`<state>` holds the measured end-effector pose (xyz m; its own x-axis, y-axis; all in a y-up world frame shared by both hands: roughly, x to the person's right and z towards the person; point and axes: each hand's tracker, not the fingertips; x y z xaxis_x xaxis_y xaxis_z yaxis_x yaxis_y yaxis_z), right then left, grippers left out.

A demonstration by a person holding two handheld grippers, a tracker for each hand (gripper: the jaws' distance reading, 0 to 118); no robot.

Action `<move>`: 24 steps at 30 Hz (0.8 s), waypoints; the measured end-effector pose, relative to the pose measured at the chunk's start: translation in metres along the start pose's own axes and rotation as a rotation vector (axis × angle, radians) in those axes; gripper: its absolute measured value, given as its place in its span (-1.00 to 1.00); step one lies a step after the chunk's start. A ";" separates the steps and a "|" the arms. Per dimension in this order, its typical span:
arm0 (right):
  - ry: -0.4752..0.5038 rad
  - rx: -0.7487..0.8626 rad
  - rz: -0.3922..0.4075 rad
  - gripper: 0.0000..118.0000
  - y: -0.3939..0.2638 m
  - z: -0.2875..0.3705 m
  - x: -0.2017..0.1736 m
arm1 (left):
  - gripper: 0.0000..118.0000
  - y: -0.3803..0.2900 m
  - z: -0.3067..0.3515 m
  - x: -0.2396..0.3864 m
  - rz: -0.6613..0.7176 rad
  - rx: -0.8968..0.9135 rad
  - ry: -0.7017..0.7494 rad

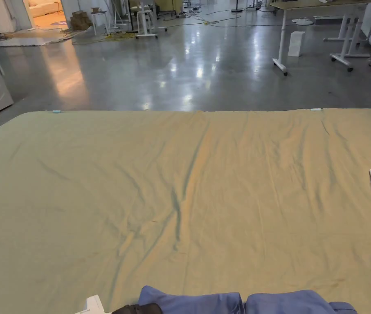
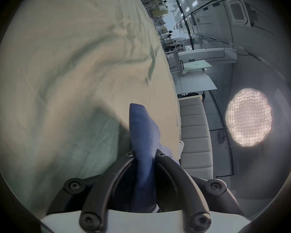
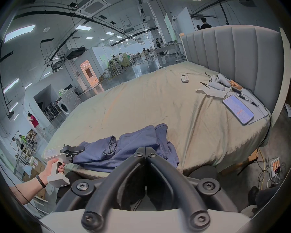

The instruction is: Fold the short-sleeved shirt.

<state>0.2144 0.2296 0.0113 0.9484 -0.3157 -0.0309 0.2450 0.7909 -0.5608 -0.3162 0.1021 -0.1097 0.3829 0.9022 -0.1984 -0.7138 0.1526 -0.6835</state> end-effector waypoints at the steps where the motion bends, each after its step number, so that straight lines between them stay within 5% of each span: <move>1: 0.010 -0.004 -0.006 -1.00 0.000 -0.002 0.000 | -0.75 0.004 0.004 -0.005 -0.007 0.006 -0.003; 7: 0.035 -0.015 0.030 -1.00 0.000 -0.011 0.003 | -0.75 0.035 0.064 0.014 -0.131 0.074 0.120; 11: 0.048 -0.010 0.015 -1.00 -0.001 -0.013 0.006 | -0.75 0.062 0.088 0.021 -0.345 0.125 0.246; 18: 0.048 -0.007 -0.004 -1.00 -0.006 -0.009 0.009 | -0.75 -0.007 -0.021 0.128 -0.594 -0.033 0.210; 24: -0.048 0.039 0.048 -1.00 -0.011 0.014 0.023 | -0.70 -0.073 -0.139 0.137 -0.648 -0.215 0.232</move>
<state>0.2369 0.2212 0.0285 0.9674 -0.2527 -0.0169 0.2062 0.8246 -0.5268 -0.1301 0.1588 -0.1843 0.8219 0.5447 0.1666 -0.1785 0.5241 -0.8328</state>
